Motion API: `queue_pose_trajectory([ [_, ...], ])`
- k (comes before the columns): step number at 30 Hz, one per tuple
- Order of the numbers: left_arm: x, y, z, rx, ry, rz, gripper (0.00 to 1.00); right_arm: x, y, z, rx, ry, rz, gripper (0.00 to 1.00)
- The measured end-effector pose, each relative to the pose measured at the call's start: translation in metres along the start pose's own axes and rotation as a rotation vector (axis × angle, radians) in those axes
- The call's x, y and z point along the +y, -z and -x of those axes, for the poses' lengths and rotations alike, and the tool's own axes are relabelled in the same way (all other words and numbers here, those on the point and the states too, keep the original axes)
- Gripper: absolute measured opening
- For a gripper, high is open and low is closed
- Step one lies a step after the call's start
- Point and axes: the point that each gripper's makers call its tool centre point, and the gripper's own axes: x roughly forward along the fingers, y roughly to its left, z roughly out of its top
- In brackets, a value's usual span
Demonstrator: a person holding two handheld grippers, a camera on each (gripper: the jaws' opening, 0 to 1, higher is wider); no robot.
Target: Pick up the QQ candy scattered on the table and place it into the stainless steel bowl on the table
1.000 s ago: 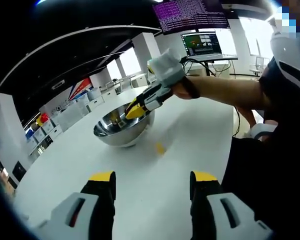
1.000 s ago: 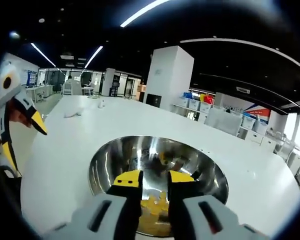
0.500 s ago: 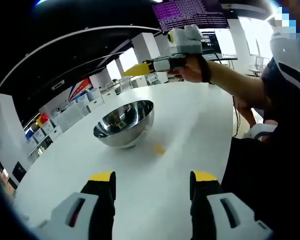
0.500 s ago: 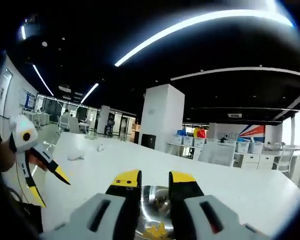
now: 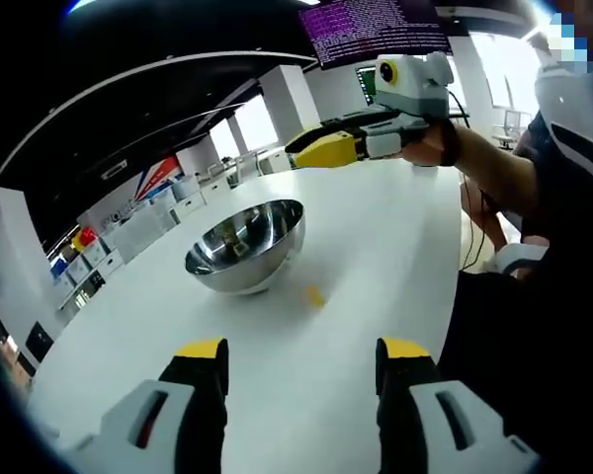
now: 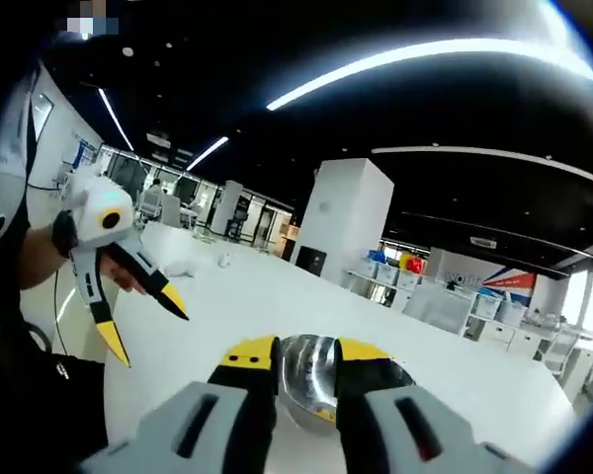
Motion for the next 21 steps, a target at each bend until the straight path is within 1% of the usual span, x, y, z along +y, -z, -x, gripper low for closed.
queue_pose_trajectory([
  [5, -0.001, 0.000, 0.000, -0.001, 0.002, 0.003, 0.60, 0.010, 0.020, 0.002, 0.041, -0.025, -0.050, 0.20],
  [11, -0.001, 0.000, -0.001, -0.003, 0.003, 0.003, 0.60, 0.034, 0.053, 0.000, 0.123, -0.078, -0.093, 0.18],
  [16, -0.002, 0.000, -0.001, -0.003, 0.005, 0.002, 0.60, 0.049, 0.075, -0.004, 0.165, -0.110, -0.126, 0.17],
  [19, -0.002, 0.001, -0.001, -0.003, 0.004, 0.004, 0.60, 0.057, 0.092, -0.006, 0.213, -0.139, -0.150, 0.17],
  [21, -0.003, 0.001, -0.001, -0.003, 0.006, 0.002, 0.60, 0.060, 0.105, -0.006, 0.268, -0.138, -0.175, 0.17],
])
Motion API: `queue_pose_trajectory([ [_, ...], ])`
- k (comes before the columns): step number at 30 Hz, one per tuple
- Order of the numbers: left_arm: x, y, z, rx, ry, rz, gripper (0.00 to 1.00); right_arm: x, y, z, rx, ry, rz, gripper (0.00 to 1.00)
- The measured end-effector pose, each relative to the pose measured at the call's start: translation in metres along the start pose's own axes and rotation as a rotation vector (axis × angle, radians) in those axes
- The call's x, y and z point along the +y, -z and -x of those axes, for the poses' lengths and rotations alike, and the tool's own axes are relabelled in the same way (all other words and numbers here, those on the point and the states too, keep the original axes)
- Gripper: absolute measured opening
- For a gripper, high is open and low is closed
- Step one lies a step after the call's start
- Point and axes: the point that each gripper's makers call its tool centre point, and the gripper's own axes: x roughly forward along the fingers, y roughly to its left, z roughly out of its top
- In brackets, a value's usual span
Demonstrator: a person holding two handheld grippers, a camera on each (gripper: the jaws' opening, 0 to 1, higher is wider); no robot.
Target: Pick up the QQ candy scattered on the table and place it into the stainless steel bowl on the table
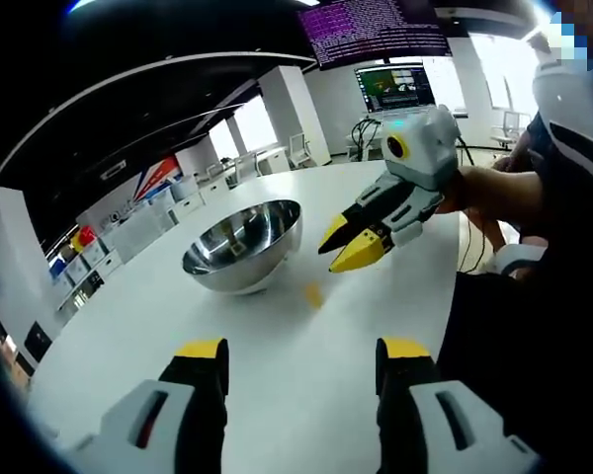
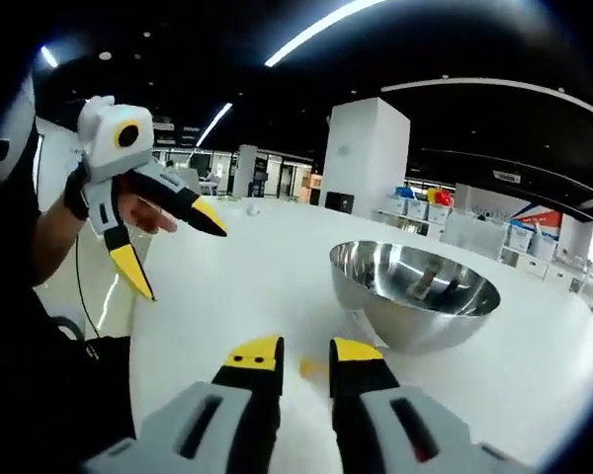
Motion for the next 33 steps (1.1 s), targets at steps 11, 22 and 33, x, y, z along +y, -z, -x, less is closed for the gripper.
queue_pose_trajectory([
  [11, -0.001, 0.001, -0.001, 0.000, 0.002, 0.005, 0.60, 0.003, 0.019, -0.014, 0.040, -0.022, -0.087, 0.15],
  [22, -0.003, 0.004, -0.002, 0.005, 0.010, 0.004, 0.60, 0.004, 0.023, -0.026, 0.059, -0.028, -0.124, 0.15],
  [33, -0.003, 0.005, -0.003, 0.006, 0.011, 0.003, 0.60, 0.005, 0.026, -0.032, 0.064, -0.029, -0.146, 0.15],
])
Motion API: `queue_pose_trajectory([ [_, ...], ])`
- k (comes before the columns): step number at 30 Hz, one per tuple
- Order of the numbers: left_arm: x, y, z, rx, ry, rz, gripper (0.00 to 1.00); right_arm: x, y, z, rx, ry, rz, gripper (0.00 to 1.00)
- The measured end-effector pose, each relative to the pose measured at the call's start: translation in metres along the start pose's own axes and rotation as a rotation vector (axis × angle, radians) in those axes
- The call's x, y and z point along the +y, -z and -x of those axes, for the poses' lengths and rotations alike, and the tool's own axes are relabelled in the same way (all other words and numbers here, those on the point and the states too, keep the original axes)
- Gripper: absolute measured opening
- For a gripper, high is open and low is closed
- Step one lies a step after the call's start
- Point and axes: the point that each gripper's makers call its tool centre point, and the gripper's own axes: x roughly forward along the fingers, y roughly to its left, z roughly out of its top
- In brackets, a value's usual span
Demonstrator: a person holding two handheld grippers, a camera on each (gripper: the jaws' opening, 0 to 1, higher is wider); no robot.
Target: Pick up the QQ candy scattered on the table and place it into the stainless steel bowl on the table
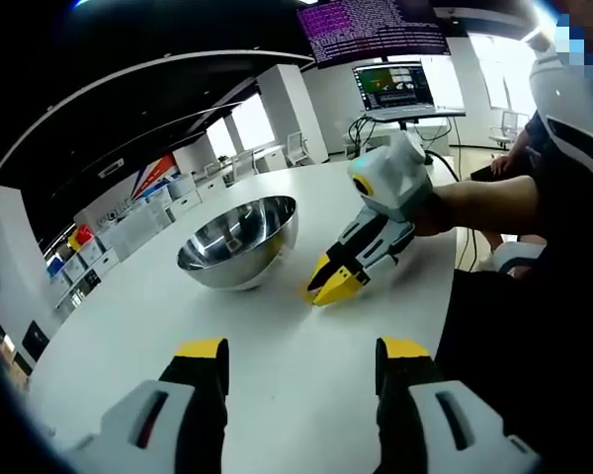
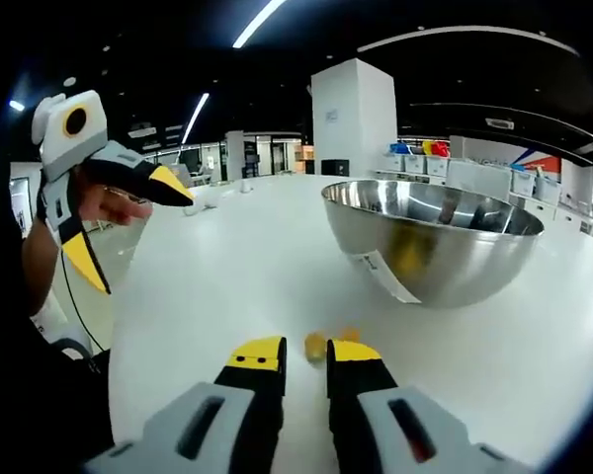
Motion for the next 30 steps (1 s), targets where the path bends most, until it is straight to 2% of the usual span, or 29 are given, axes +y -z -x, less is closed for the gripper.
queue_pose_trajectory([
  [17, 0.004, 0.000, 0.002, -0.001, -0.010, 0.005, 0.60, 0.002, 0.001, -0.013, -0.004, -0.011, 0.013, 0.15],
  [25, 0.004, 0.000, 0.000, -0.002, -0.006, 0.004, 0.60, 0.002, 0.001, -0.015, -0.012, -0.013, 0.019, 0.08],
  [30, 0.004, 0.001, 0.000, -0.002, -0.006, 0.006, 0.60, 0.000, 0.001, -0.015, -0.014, -0.013, 0.018, 0.07],
])
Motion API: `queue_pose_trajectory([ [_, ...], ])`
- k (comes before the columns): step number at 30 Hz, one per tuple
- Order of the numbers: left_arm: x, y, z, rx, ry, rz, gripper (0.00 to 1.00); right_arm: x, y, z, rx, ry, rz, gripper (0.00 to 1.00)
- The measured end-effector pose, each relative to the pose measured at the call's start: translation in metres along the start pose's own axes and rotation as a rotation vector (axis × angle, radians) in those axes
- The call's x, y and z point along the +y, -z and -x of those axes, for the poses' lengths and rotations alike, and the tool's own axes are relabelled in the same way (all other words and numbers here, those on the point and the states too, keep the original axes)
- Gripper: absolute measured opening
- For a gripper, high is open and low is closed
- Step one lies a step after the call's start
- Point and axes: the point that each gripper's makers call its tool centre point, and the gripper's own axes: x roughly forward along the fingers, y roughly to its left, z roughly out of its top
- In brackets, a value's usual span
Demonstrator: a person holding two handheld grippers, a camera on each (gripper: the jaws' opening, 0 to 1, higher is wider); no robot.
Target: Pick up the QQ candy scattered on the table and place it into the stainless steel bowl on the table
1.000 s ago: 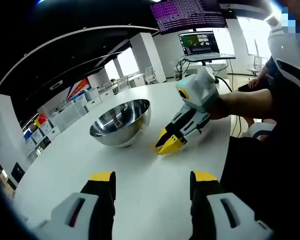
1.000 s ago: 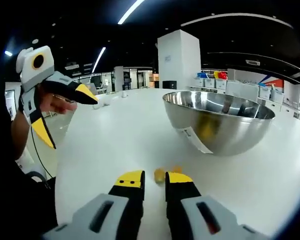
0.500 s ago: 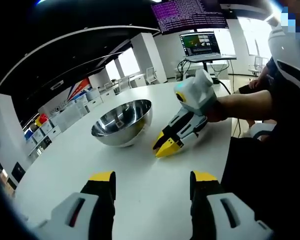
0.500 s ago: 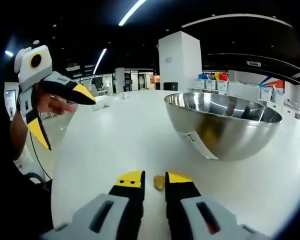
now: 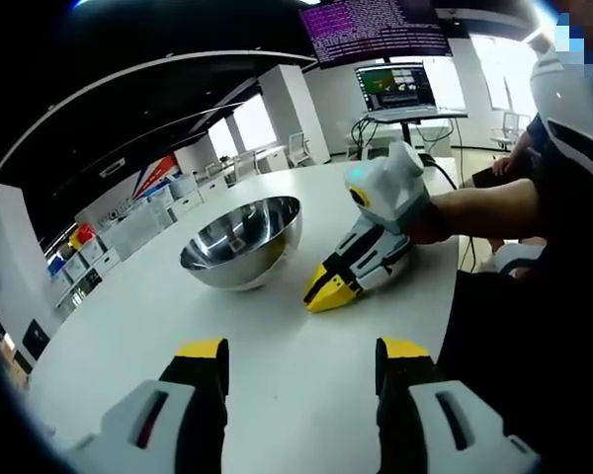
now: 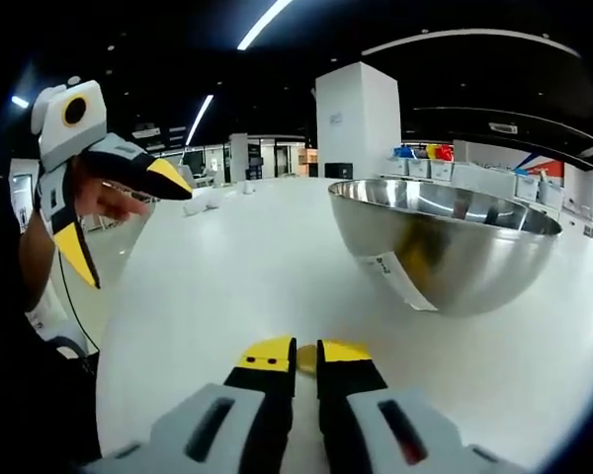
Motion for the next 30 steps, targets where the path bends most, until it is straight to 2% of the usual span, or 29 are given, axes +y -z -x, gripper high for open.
queue_pose_trajectory([
  [4, 0.000, 0.001, 0.000, 0.001, 0.000, 0.001, 0.60, -0.001, -0.001, 0.000, -0.007, 0.005, 0.018, 0.06],
  [10, 0.000, 0.001, 0.001, 0.002, -0.002, 0.002, 0.60, 0.000, -0.004, 0.002, -0.017, -0.001, -0.001, 0.05],
  [17, 0.000, 0.001, 0.001, 0.002, -0.002, 0.000, 0.60, -0.001, -0.017, 0.010, -0.050, 0.002, -0.017, 0.05],
  [23, -0.001, -0.001, 0.001, 0.000, -0.001, -0.002, 0.60, 0.001, -0.033, 0.022, -0.085, 0.010, -0.006, 0.05],
  [30, -0.002, -0.002, 0.002, 0.000, -0.003, -0.005, 0.60, -0.002, -0.061, 0.036, -0.141, 0.026, 0.022, 0.05],
])
